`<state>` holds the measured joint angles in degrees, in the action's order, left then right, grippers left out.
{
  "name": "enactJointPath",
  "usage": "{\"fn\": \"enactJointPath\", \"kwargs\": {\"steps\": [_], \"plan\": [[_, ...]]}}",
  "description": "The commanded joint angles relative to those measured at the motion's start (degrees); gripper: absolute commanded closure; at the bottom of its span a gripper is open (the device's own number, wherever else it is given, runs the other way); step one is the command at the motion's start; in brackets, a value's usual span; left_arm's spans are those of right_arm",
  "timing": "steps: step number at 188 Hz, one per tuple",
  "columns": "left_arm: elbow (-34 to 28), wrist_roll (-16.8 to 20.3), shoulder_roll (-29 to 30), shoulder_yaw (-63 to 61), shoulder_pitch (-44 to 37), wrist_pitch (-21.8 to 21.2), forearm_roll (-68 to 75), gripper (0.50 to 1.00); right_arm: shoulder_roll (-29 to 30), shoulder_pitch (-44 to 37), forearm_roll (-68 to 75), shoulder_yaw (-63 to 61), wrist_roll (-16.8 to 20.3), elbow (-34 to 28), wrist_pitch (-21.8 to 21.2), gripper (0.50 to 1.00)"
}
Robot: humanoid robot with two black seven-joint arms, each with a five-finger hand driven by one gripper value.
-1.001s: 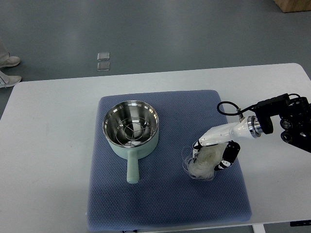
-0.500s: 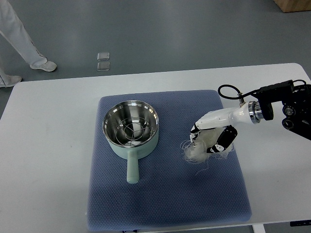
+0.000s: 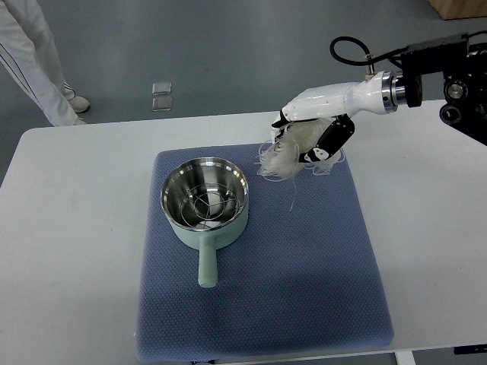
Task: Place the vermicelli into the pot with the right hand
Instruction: 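Lift the vermicelli with the right hand and carry it over the saucepan, then open the right hand to drop the vermicelli into the saucepan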
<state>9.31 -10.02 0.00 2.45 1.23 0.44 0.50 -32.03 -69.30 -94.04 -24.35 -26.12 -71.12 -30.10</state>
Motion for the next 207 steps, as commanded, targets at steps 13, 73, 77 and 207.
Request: {"fn": "enactJointPath", "kwargs": {"steps": [13,73,77,207], "plan": [[0.0,0.0,0.0,0.01,0.0,0.0,0.03,0.5,9.7,-4.26,-0.09,0.09,0.46,6.26,0.4,0.985],[0.0,0.0,0.0,0.01,0.0,0.0,0.03,0.5,23.85,-3.82,-0.44,0.53,0.72,15.57,4.26,0.948],[0.0,0.0,0.0,0.01,0.0,0.0,0.03,0.5,24.46,-3.73,-0.44,0.71,0.72,15.75,4.35,0.946],[0.0,0.0,0.0,0.01,0.0,0.0,0.03,0.5,28.95,4.79,-0.79,3.52,2.39,21.29,11.56,0.652]]}}
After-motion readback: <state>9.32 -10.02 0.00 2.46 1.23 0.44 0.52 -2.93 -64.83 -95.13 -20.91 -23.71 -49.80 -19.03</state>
